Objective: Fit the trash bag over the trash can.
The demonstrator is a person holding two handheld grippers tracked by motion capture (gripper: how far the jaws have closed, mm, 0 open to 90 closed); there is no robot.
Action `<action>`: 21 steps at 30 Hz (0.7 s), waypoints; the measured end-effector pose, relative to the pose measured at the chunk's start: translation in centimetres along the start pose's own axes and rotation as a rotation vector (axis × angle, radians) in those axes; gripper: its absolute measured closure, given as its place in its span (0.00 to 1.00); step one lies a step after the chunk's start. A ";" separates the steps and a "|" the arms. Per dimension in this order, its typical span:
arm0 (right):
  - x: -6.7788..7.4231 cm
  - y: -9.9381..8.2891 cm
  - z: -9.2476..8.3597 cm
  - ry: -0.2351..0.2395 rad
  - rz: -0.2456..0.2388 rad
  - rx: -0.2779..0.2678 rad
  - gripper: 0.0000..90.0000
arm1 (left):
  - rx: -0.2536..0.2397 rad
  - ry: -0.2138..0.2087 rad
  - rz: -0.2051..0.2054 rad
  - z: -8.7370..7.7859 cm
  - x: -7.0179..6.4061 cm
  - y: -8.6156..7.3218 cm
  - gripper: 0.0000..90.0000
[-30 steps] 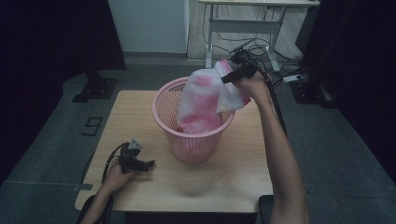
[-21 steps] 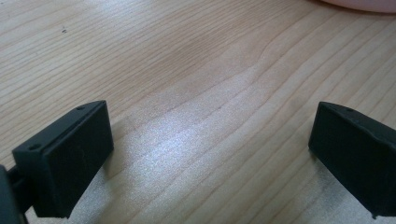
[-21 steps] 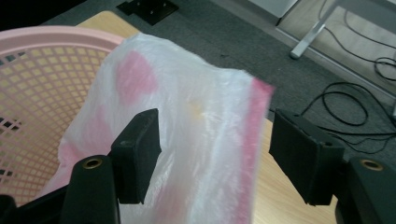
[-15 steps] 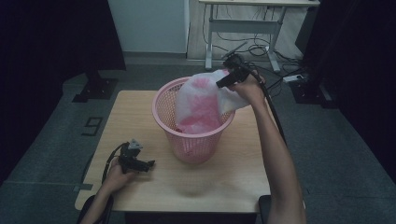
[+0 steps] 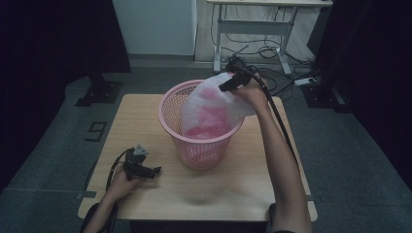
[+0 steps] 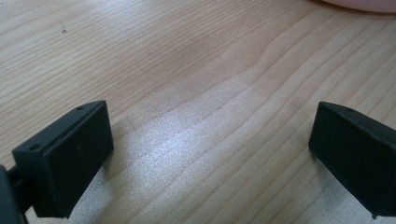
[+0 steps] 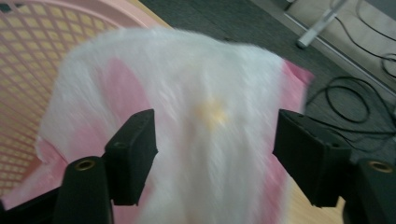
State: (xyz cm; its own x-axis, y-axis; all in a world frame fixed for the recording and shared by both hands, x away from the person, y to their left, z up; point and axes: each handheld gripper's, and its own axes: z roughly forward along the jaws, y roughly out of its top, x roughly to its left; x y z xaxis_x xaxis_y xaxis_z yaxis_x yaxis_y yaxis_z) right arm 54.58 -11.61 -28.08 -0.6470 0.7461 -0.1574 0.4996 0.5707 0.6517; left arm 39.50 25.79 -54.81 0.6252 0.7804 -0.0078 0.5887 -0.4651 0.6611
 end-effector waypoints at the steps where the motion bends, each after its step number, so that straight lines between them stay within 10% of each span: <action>1: 0.3 0.2 0.6 0.001 -0.014 0.020 0.43 | 0.000 -0.001 0.000 0.0 0.0 0.0 0.00; 6: 0.6 -0.3 2.2 -0.023 -0.008 0.117 0.61 | 0.000 -0.001 0.000 0.0 0.0 0.0 0.00; 15: 0.6 -4.2 -1.4 -0.011 0.028 0.146 0.63 | 0.000 -0.001 0.000 0.0 0.0 0.0 0.00; 21: 0.8 -3.9 -3.3 -0.016 -0.009 0.079 0.39 | 0.000 -0.001 0.000 0.0 0.0 0.0 0.00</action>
State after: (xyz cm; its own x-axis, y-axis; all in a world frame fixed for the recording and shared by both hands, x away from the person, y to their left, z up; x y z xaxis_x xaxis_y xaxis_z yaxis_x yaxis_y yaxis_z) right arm 50.20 -14.38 -28.31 -0.6427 0.7459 -0.1751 0.5382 0.6022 0.5897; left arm 39.50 25.79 -54.80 0.6258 0.7799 -0.0087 0.5890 -0.4652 0.6608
